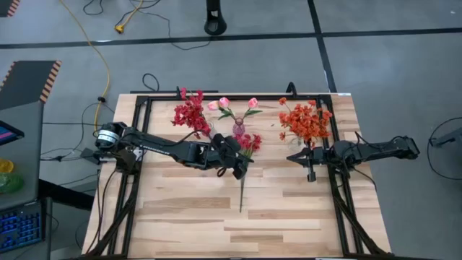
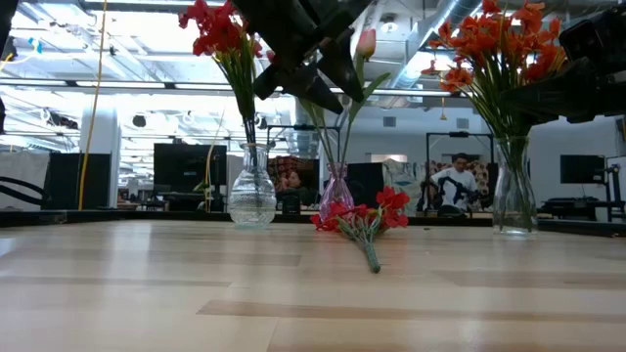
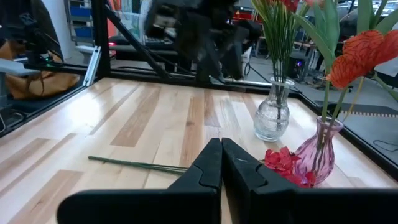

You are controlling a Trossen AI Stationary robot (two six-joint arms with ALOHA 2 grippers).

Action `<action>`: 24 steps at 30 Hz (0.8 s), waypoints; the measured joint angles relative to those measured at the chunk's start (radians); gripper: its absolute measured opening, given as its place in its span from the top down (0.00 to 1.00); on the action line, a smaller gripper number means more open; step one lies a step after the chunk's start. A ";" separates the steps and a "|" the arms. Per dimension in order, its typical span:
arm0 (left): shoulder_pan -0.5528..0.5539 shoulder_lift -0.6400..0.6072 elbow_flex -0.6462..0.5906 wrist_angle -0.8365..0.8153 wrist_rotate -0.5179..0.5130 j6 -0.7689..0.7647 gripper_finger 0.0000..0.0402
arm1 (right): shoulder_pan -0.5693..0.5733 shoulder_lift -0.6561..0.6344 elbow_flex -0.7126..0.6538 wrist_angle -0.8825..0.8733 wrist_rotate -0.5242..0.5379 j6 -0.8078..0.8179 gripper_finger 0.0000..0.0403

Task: Sort flowers into vase by color
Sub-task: Put the red flowers into the left transparent vase

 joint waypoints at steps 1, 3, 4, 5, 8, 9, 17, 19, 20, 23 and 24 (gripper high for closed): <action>0.008 0.001 -0.001 -0.008 -0.004 -0.020 0.59 | 0.000 0.000 0.000 0.000 0.000 0.000 0.91; 0.025 0.019 0.003 0.011 -0.001 -0.063 0.59 | 0.000 0.000 0.000 0.000 0.000 0.000 0.91; 0.031 0.023 0.003 0.003 0.003 -0.087 0.59 | 0.000 0.000 0.000 0.000 0.000 0.000 0.91; 0.037 0.032 0.000 -0.014 0.008 -0.107 0.59 | 0.000 0.000 0.000 0.000 0.000 0.000 0.91; 0.054 0.063 0.000 -0.010 0.049 -0.160 0.59 | 0.000 0.000 0.000 0.001 0.000 0.000 0.91; 0.057 0.074 0.000 -0.013 0.061 -0.183 0.59 | 0.001 0.000 0.000 0.000 0.001 0.000 0.91; 0.082 0.183 0.001 -0.002 0.193 -0.315 0.59 | 0.000 0.000 -0.001 0.002 0.004 0.000 0.91; 0.084 0.200 0.001 -0.005 0.230 -0.336 0.59 | 0.000 0.000 -0.001 0.002 0.004 0.000 0.91; 0.084 0.213 0.001 0.001 0.244 -0.337 0.59 | 0.000 0.000 -0.001 0.002 0.004 0.000 0.91; 0.083 0.225 0.001 0.025 0.281 -0.338 0.59 | 0.000 0.000 -0.001 0.002 0.004 0.000 0.91; 0.083 0.225 0.001 0.033 0.291 -0.340 0.59 | 0.000 0.000 -0.001 0.002 0.004 0.000 0.91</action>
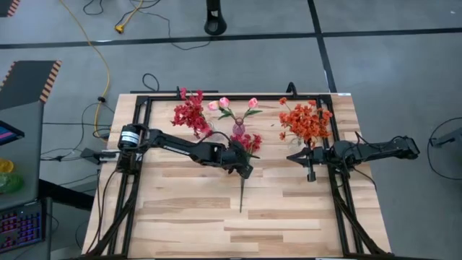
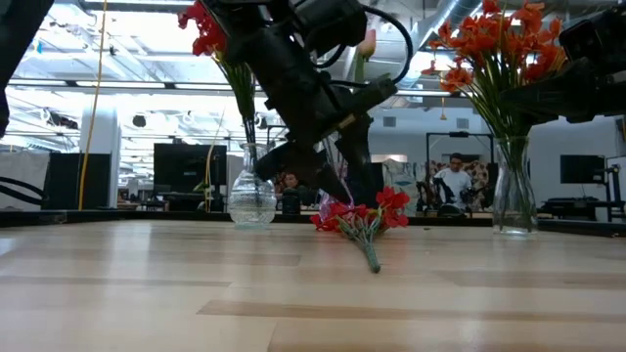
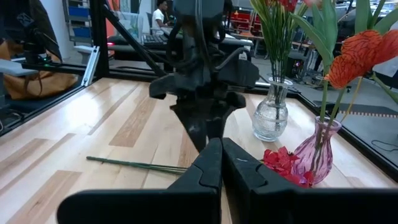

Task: Sort flowers into vase by color
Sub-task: Put the red flowers into the left transparent vase

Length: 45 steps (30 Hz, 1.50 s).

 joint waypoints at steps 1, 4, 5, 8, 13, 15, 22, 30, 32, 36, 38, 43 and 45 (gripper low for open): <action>-0.001 0.000 0.000 -0.001 0.015 -0.011 0.59 | 0.000 0.000 0.000 0.000 0.000 0.000 0.91; -0.001 0.001 0.000 -0.005 0.060 -0.034 0.59 | 0.000 0.000 0.000 0.000 0.000 0.000 0.91; -0.001 0.001 0.000 -0.005 0.076 -0.031 0.59 | 0.000 0.000 0.000 0.000 0.000 0.000 0.91; -0.002 0.001 0.000 -0.006 0.128 -0.009 0.59 | 0.000 0.000 0.000 -0.001 0.000 0.000 0.91; -0.016 0.001 0.000 -0.005 0.117 -0.007 0.51 | 0.000 0.000 0.000 -0.001 0.000 0.000 0.91; -0.021 0.001 0.000 -0.005 0.097 0.010 0.47 | 0.000 0.000 0.000 -0.001 0.000 0.000 0.91; -0.023 0.030 0.000 -0.007 0.045 -0.005 0.38 | 0.000 0.000 0.000 -0.001 -0.001 0.000 0.91; -0.021 0.097 0.003 0.043 0.051 -0.033 0.38 | 0.000 0.000 0.000 0.000 0.000 0.000 0.91; -0.021 0.098 0.003 0.049 0.028 -0.036 0.38 | 0.000 0.000 0.000 0.000 -0.002 0.000 0.91; -0.020 0.099 0.003 0.050 -0.007 -0.032 0.39 | 0.000 0.000 0.000 0.000 0.000 0.000 0.91; -0.018 0.101 0.002 0.048 -0.011 -0.032 0.39 | 0.000 0.000 0.000 0.000 -0.001 0.000 0.91; -0.017 0.112 0.002 0.044 -0.042 -0.031 0.47 | 0.000 0.000 0.000 0.000 -0.001 0.000 0.91; -0.017 0.121 0.003 0.043 -0.047 -0.030 0.52 | 0.000 0.000 0.000 0.000 -0.001 0.000 0.91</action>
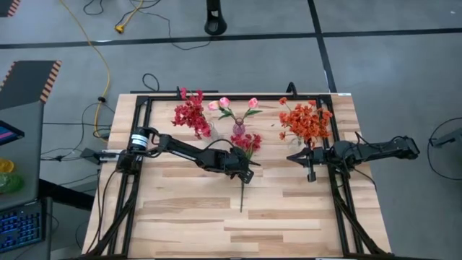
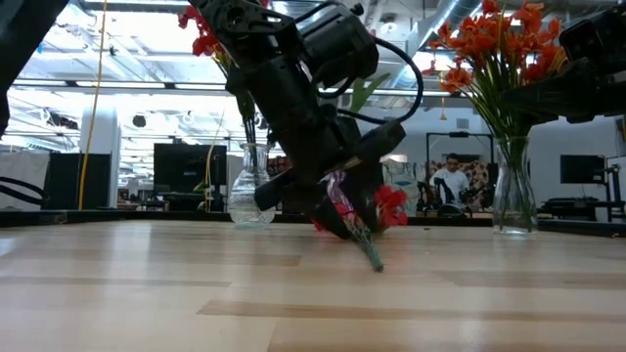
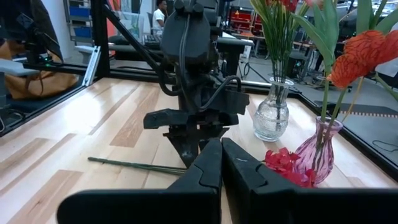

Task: Sort flowers into vase by color
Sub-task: Put the red flowers into the left transparent vase

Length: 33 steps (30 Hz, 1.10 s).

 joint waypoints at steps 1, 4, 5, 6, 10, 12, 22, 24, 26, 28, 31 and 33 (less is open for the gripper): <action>0.000 0.002 0.000 0.000 -0.005 0.001 0.55 | 0.000 0.000 0.000 0.000 0.000 0.000 0.91; 0.000 0.003 0.000 -0.002 -0.006 0.011 0.65 | 0.000 0.000 0.000 0.000 0.000 0.000 0.91; 0.001 0.004 0.000 -0.004 -0.006 0.012 0.68 | 0.000 0.000 0.000 0.000 0.000 0.000 0.91; 0.001 0.004 0.000 -0.004 -0.008 0.011 0.72 | 0.000 0.000 0.000 0.000 0.000 0.000 0.91; 0.002 0.004 0.000 0.001 -0.003 0.011 0.86 | 0.000 0.000 0.000 0.000 0.000 0.000 0.91; 0.002 0.004 0.000 0.007 0.000 0.009 0.93 | 0.000 0.000 0.000 0.000 0.000 0.000 0.91; -0.003 -0.013 -0.003 0.005 0.006 0.032 0.99 | 0.000 0.000 0.000 0.000 0.000 0.000 0.91; -0.011 -0.029 -0.006 -0.006 -0.003 0.063 1.00 | 0.000 0.000 0.000 -0.001 0.000 0.000 0.91; -0.026 -0.051 -0.006 -0.003 -0.033 0.098 1.00 | 0.000 0.001 0.000 -0.001 0.000 0.000 0.91; -0.046 -0.082 -0.006 0.002 -0.079 0.132 1.00 | 0.000 0.000 0.000 -0.001 0.000 0.000 0.91; -0.089 -0.120 -0.005 0.009 -0.180 0.178 1.00 | 0.000 0.000 0.000 -0.001 0.000 0.000 0.91; -0.123 -0.144 -0.005 0.007 -0.259 0.209 1.00 | 0.000 0.000 0.000 -0.002 0.000 0.000 0.91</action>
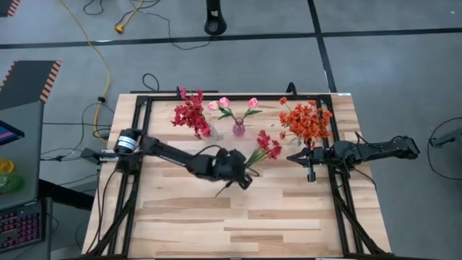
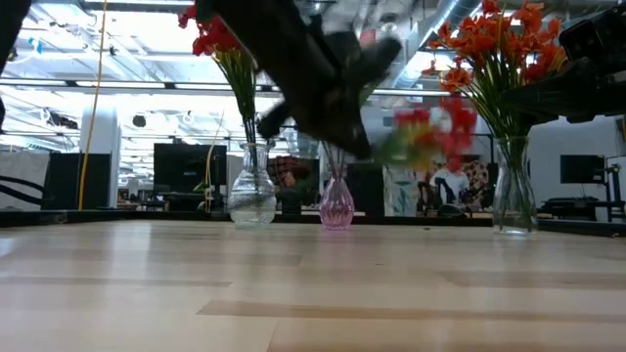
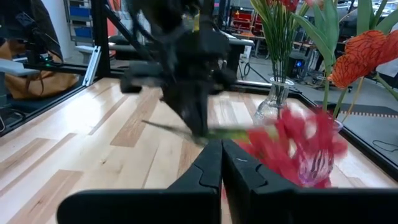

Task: Sort flowers into vase by color
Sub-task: Put the red flowers into the left transparent vase

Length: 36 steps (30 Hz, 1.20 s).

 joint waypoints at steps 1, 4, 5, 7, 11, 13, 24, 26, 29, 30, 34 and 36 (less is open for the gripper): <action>-0.018 -0.013 0.000 -0.004 -0.042 0.018 1.00 | 0.000 0.000 0.000 0.000 0.000 0.000 0.91; -0.077 -0.050 0.001 -0.001 -0.180 0.066 1.00 | 0.000 0.000 0.000 -0.001 0.000 0.000 0.91; -0.098 -0.060 0.001 -0.001 -0.232 0.082 1.00 | 0.000 0.000 0.000 -0.001 0.000 0.000 0.91; -0.142 -0.074 0.001 -0.004 -0.341 0.113 1.00 | 0.000 0.000 0.000 -0.002 0.000 0.000 0.91; -0.225 -0.100 0.002 -0.004 -0.578 0.174 1.00 | 0.000 0.000 0.000 -0.002 0.000 0.000 0.91; -0.264 -0.101 0.002 -0.008 -0.686 0.210 1.00 | 0.000 0.000 0.000 -0.002 0.000 0.000 0.91; -0.321 -0.106 0.002 -0.012 -0.965 0.443 1.00 | 0.000 0.000 0.000 -0.002 0.000 0.000 0.91; -0.310 -0.116 0.002 -0.011 -0.926 0.465 1.00 | 0.000 0.000 0.000 -0.002 0.000 0.000 0.91; -0.284 -0.128 0.002 0.013 -0.847 0.513 1.00 | 0.000 0.000 0.000 -0.002 0.000 0.000 0.91; -0.275 -0.128 0.002 0.035 -0.822 0.545 1.00 | 0.000 0.000 0.000 -0.002 0.000 0.000 0.91; -0.229 -0.128 0.002 0.199 -0.669 0.761 1.00 | 0.000 0.000 0.000 -0.002 0.000 0.000 0.91; -0.202 -0.128 0.002 0.316 -0.553 0.906 1.00 | 0.000 0.000 0.000 -0.002 0.000 0.000 0.91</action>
